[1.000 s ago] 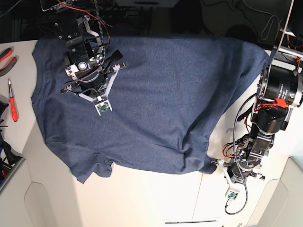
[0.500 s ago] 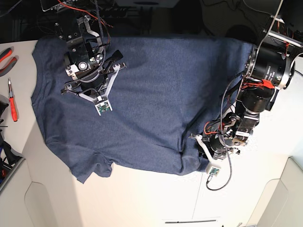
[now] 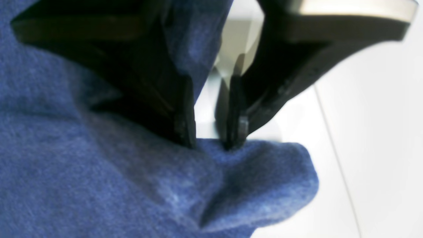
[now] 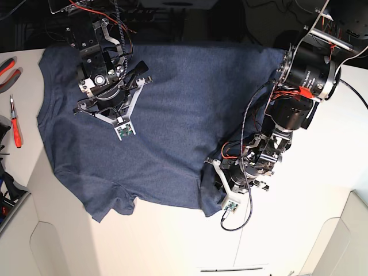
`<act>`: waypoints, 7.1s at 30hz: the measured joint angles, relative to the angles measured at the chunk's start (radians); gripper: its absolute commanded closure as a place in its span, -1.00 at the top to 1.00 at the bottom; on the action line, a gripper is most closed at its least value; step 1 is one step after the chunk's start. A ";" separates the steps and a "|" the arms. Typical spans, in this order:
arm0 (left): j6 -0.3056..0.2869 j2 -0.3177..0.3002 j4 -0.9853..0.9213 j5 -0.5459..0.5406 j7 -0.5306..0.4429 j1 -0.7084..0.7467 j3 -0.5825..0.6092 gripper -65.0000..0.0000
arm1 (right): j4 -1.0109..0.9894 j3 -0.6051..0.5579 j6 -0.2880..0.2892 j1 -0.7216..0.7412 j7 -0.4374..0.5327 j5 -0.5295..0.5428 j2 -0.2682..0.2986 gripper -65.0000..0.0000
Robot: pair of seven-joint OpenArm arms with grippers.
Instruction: Layout the t-shirt on the table in an organized manner, then fold the t-shirt properly
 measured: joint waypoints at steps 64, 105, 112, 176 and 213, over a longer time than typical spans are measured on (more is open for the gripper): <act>-0.439 0.006 0.161 -0.089 0.023 0.027 -0.385 -0.16 | 0.000 0.000 0.000 0.000 0.023 0.000 0.000 -1.00; -0.409 0.016 0.138 -0.132 0.074 0.114 -0.382 -0.29 | 0.000 0.000 0.000 0.000 0.023 0.041 0.000 -1.00; -0.408 0.017 0.138 -0.132 0.074 0.114 -0.382 -1.00 | 0.000 0.000 0.000 0.000 0.023 0.041 0.000 -1.00; -0.148 -0.397 0.296 -0.085 0.205 0.152 -0.383 -1.00 | 0.000 0.028 -0.098 0.038 0.076 -0.150 0.037 -1.00; -0.203 -0.346 0.315 -0.150 0.315 0.390 -0.675 -1.00 | -0.448 0.079 -0.003 0.277 0.344 0.214 -0.012 -1.00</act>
